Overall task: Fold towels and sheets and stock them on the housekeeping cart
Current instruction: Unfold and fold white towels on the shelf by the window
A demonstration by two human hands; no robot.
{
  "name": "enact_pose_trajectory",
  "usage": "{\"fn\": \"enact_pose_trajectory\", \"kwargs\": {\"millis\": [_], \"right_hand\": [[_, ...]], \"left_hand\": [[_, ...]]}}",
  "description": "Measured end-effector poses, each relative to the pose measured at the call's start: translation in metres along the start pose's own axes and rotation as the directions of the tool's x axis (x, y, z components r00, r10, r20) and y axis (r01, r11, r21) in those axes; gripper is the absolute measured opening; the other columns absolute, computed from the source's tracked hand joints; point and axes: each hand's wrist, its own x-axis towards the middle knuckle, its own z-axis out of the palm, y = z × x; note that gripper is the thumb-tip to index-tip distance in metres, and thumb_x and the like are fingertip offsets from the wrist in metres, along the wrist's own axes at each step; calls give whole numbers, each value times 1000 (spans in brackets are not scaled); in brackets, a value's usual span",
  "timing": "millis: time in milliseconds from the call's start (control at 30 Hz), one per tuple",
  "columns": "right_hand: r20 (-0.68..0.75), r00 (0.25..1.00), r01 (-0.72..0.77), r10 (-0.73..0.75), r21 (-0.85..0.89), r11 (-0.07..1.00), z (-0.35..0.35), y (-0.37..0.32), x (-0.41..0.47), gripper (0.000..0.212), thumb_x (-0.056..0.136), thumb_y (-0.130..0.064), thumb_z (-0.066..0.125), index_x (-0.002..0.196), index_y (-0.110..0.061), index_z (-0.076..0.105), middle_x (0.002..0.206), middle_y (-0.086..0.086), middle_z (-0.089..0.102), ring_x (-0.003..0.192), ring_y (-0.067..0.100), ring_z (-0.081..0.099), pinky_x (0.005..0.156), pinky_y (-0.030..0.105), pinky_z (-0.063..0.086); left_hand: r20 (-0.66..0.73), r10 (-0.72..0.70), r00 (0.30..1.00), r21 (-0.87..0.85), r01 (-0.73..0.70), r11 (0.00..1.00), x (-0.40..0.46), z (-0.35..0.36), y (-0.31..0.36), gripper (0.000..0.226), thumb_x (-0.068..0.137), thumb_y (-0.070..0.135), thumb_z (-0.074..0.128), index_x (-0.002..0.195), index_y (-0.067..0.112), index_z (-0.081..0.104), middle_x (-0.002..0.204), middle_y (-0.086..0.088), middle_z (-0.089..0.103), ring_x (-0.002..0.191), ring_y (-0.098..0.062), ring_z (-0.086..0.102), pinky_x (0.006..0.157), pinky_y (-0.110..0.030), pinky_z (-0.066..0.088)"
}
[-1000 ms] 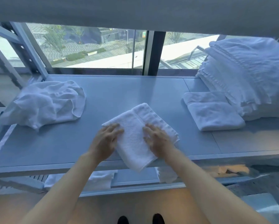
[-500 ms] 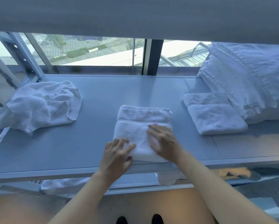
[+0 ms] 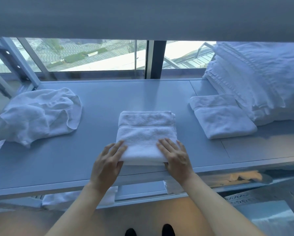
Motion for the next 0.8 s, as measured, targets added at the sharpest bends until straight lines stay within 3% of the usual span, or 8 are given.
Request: {"fn": "enact_pose_trajectory", "kwargs": {"millis": [133,267,367,433,567,667,800], "right_hand": [[2,1000,9,-8,-26,1000,3,-3,2,89,57,15,64,141,-14,61,151,0,56,142,25,50,110,51,44],[77,997,-12,11,6,1000,2,4,0,94,67,14,57,155,-18,45,163,-4,38,153,21,30,119,52,30],[233,972,-37,32,16,999,-6,14,-4,92,79,-12,54,163,-29,22,171,-14,10,158,10,4,126,52,10],[271,962,-37,20,58,998,-13,14,0,87,80,-35,48,162,-30,22,172,-14,7,158,8,0,127,51,4],[254,967,-31,-24,211,977,-11,-10,35,80,92,-63,40,163,-28,24,171,-11,11,158,8,2,128,44,1],[262,965,-50,-2,192,980,5,-17,61,68,106,-53,35,165,-25,16,172,-9,4,158,11,-1,128,43,-1],[259,963,-111,72,139,984,12,17,72,65,109,-49,30,165,-25,9,172,-12,0,158,9,-5,128,44,3]], "left_hand": [[8,-9,1000,-26,10,1000,-19,4,-3,59,86,14,43,142,15,61,158,0,47,143,-35,46,96,-53,55],[89,10,996,0,-10,1000,-19,-6,-4,61,78,22,58,138,20,65,158,1,46,149,-32,39,108,-59,44],[104,-3,995,-18,5,1000,-12,-16,-4,48,86,44,53,126,25,72,154,4,52,150,-26,38,113,-59,38],[104,-2,995,-75,10,997,-1,-16,-2,47,95,53,45,121,27,74,154,6,52,152,-21,35,116,-56,35],[225,-76,971,-91,99,991,30,3,9,51,106,48,34,152,31,47,168,8,26,159,-16,12,122,-55,23],[291,-116,950,-67,141,988,34,19,12,58,104,49,31,161,36,29,171,11,10,159,-14,-2,125,-52,19],[267,-151,952,-21,162,987,32,25,13,70,97,59,21,163,36,20,172,15,5,158,-8,-8,127,-46,16]]}}
